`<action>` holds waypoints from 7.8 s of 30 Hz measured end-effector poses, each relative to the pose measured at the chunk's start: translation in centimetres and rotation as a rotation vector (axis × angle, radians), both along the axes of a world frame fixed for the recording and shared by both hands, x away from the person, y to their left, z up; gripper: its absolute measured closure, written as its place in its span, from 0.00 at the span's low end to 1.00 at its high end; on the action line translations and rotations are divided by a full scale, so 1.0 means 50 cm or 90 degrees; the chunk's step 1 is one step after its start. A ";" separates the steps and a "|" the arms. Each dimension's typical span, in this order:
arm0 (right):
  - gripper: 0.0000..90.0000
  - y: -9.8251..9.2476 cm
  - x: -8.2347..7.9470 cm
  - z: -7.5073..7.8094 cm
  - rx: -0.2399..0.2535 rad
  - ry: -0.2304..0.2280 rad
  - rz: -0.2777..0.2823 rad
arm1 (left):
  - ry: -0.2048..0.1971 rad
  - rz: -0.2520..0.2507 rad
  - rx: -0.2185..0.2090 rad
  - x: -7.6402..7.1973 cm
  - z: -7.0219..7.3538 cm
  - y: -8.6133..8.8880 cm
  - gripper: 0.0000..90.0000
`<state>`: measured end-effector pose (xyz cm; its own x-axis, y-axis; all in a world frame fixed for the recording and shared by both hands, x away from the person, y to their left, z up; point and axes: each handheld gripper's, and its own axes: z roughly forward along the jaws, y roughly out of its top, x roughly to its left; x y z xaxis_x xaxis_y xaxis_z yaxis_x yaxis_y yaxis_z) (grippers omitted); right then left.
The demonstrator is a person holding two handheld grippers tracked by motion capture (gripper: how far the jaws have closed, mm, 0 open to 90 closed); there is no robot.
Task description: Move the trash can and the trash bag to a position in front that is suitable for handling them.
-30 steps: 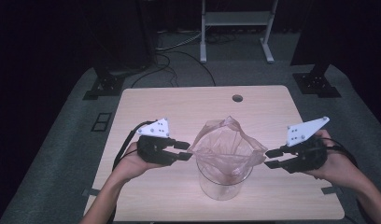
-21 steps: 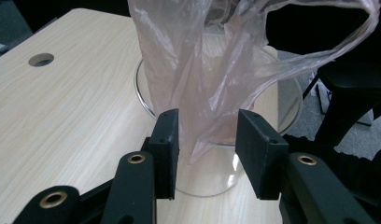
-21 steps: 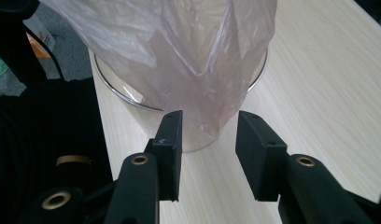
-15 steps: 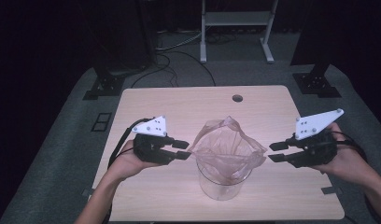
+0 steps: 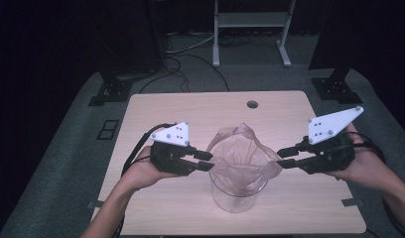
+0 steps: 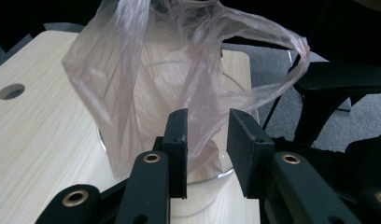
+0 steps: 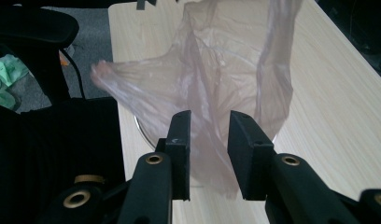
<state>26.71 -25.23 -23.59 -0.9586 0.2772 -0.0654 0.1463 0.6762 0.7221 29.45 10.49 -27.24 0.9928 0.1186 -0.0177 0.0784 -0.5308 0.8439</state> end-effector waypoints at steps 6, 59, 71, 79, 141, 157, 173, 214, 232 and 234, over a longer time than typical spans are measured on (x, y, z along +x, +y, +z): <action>0.79 0.043 0.012 -0.001 -0.019 -0.002 0.022 | 0.003 -0.009 0.007 0.012 -0.002 -0.037 0.79; 0.52 0.022 0.122 -0.150 -0.095 0.167 -0.028 | 0.087 0.093 0.109 0.095 -0.105 -0.038 0.61; 0.51 0.033 0.089 -0.147 -0.125 0.162 0.007 | 0.100 0.057 0.118 0.064 -0.093 -0.021 0.60; 0.50 0.041 0.060 -0.145 -0.147 0.163 0.024 | 0.117 0.035 0.128 0.038 -0.096 -0.011 0.57; 0.82 0.057 0.038 -0.234 -0.190 0.159 0.015 | 0.072 -0.021 0.164 -0.012 -0.160 -0.003 0.82; 0.67 0.009 -0.008 -0.138 -0.104 0.070 -0.005 | 0.073 -0.042 0.125 -0.042 -0.107 0.034 0.54; 0.66 0.037 0.029 -0.130 -0.080 0.025 -0.040 | 0.050 -0.029 0.071 -0.027 -0.076 0.037 0.49; 1.00 0.051 0.125 -0.167 -0.135 -0.016 -0.185 | -0.010 0.158 0.106 0.102 -0.117 -0.007 1.00; 1.00 0.066 0.164 -0.200 -0.126 0.035 -0.198 | 0.023 0.200 0.112 0.149 -0.158 -0.021 1.00; 1.00 0.067 0.167 -0.204 -0.126 0.040 -0.199 | 0.030 0.205 0.112 0.155 -0.162 -0.023 1.00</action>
